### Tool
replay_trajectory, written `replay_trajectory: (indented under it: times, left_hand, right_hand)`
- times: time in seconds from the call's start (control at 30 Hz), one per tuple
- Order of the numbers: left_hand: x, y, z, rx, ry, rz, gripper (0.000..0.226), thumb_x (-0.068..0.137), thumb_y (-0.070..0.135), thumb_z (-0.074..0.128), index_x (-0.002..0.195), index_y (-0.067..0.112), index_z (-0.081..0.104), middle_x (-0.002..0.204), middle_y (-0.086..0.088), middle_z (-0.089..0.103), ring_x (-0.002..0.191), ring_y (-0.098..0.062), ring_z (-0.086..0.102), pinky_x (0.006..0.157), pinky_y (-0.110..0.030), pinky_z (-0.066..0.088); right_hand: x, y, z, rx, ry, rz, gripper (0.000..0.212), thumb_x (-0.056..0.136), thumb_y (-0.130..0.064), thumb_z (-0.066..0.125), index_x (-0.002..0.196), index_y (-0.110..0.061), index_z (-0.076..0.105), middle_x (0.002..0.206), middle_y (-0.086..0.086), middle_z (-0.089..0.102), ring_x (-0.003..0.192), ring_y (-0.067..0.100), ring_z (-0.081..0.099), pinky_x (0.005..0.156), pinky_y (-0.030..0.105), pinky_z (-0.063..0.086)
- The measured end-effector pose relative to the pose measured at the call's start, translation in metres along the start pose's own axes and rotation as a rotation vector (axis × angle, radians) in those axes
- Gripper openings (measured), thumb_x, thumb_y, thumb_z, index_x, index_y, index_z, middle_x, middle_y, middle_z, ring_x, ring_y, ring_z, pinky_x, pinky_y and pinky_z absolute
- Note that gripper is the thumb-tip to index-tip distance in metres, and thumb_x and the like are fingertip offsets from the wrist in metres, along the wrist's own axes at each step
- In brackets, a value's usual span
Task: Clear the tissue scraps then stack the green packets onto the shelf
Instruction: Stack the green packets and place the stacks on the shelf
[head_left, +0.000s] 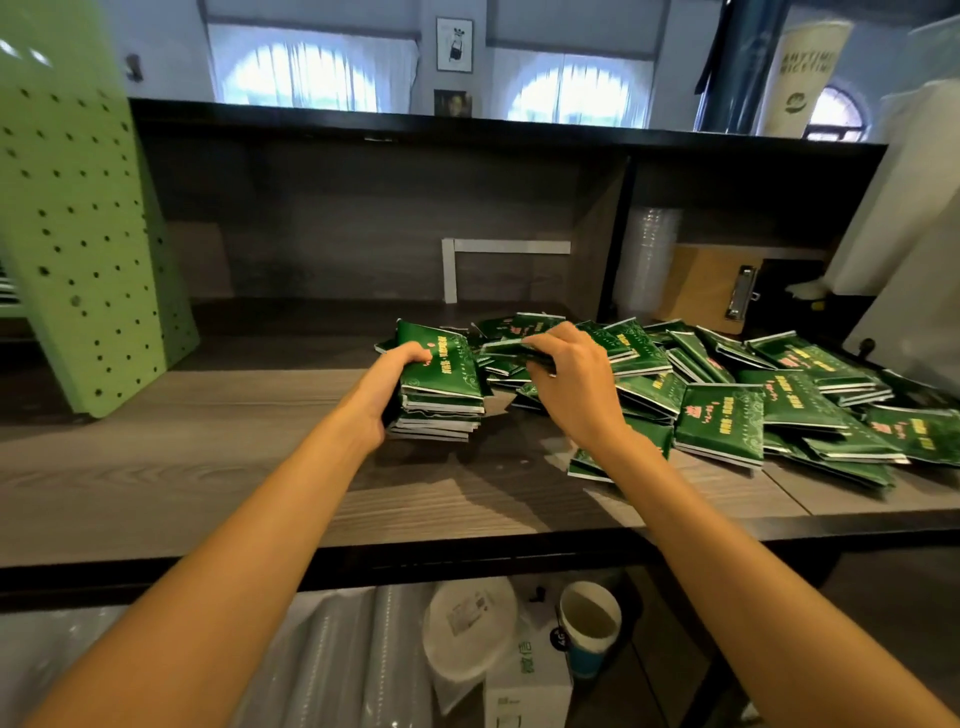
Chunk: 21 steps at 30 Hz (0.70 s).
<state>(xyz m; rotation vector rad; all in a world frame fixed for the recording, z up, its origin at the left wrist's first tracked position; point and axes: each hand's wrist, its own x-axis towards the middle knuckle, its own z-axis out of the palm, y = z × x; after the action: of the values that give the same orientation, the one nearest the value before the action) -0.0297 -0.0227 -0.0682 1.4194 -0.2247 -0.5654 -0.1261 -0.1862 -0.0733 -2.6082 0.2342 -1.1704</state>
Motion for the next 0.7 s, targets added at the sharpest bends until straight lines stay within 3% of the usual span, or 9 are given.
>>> replay_trajectory:
  times: [0.1,0.17,0.27,0.33,0.43,0.5,0.57,0.63,0.7]
  left_hand:
    - [0.001,0.004,-0.013,-0.013,0.041,0.014,0.021,0.085,0.026,0.054,0.101,0.014,0.059,0.068,-0.003,0.069,0.057,-0.016,0.064,0.044,-0.019,0.049]
    - [0.002,0.006,-0.021,-0.024,0.049,0.006,0.018,0.085,0.027,0.054,0.095,0.013,0.060,0.060,-0.001,0.068,0.051,-0.014,0.064,0.043,-0.017,0.049]
    - [0.002,0.004,-0.030,-0.034,0.039,-0.024,0.020,0.086,0.031,0.054,0.088,0.013,0.061,0.062,-0.003,0.069,0.053,-0.016,0.065,0.049,-0.020,0.051]
    - [0.006,0.001,-0.035,-0.052,0.020,-0.029,0.024,0.087,0.036,0.053,0.090,0.014,0.062,0.069,-0.005,0.070,0.061,-0.019,0.066,0.058,-0.027,0.053]
    - [0.010,0.000,-0.040,-0.085,-0.046,-0.012,0.029,0.091,0.038,0.046,0.089,0.015,0.064,0.066,-0.002,0.071,0.056,-0.016,0.068,0.052,-0.025,0.055]
    - [0.011,0.000,-0.042,-0.092,-0.076,-0.005,0.034,0.094,0.040,0.042,0.093,0.015,0.065,0.070,-0.003,0.072,0.058,-0.016,0.069,0.050,-0.025,0.054]
    - [0.013,0.000,-0.042,-0.084,-0.086,0.009,0.038,0.094,0.042,0.039,0.093,0.015,0.066,0.076,-0.005,0.073,0.061,-0.017,0.070,0.052,-0.025,0.054]
    - [0.012,0.001,-0.041,-0.102,-0.091,0.013,0.046,0.093,0.049,0.036,0.095,0.014,0.067,0.084,-0.010,0.073,0.066,-0.019,0.071,0.059,-0.028,0.055]
    - [0.011,0.002,-0.040,-0.110,-0.105,0.029,0.055,0.090,0.059,0.037,0.104,0.014,0.066,0.093,-0.014,0.073,0.076,-0.024,0.071,0.070,-0.035,0.055]
  right_hand:
    - [0.009,-0.013,0.010,0.211,0.097,0.081,0.029,0.080,0.000,0.066,0.104,-0.016,0.073,0.109,0.010,0.059,0.106,0.027,0.046,0.090,0.024,0.031]
    - [0.017,-0.025,0.016,0.386,0.087,0.173,0.031,0.081,-0.002,0.067,0.104,-0.023,0.072,0.121,0.007,0.053,0.119,0.023,0.038,0.096,0.019,0.025]
    - [0.020,-0.042,0.025,0.625,-0.038,0.203,0.037,0.083,0.001,0.064,0.103,-0.030,0.068,0.134,0.004,0.044,0.129,0.020,0.036,0.109,0.029,0.030]
    - [0.016,-0.052,0.033,0.659,-0.144,0.176,0.044,0.083,0.011,0.058,0.105,-0.025,0.068,0.138,0.003,0.040,0.131,0.016,0.033,0.112,0.029,0.028]
    - [0.013,-0.059,0.040,0.789,-0.268,0.187,0.047,0.082,0.019,0.047,0.108,-0.014,0.069,0.140,0.003,0.040,0.124,0.005,0.033,0.108,0.023,0.030]
    - [0.016,-0.061,0.040,0.916,-0.331,0.226,0.051,0.082,0.020,0.040,0.107,-0.016,0.068,0.141,0.004,0.042,0.125,0.006,0.033,0.105,0.023,0.035]
    - [0.019,-0.060,0.039,0.977,-0.366,0.247,0.056,0.077,0.021,0.034,0.106,-0.014,0.066,0.141,0.005,0.045,0.125,0.007,0.033,0.096,0.013,0.037]
    - [0.020,-0.058,0.041,0.977,-0.382,0.238,0.052,0.074,0.014,0.033,0.104,-0.008,0.068,0.140,0.006,0.048,0.124,0.006,0.034,0.097,0.012,0.035]
    - [0.018,-0.057,0.043,0.997,-0.376,0.222,0.045,0.072,-0.003,0.034,0.095,-0.008,0.072,0.138,0.007,0.052,0.126,0.009,0.038,0.105,0.024,0.032]
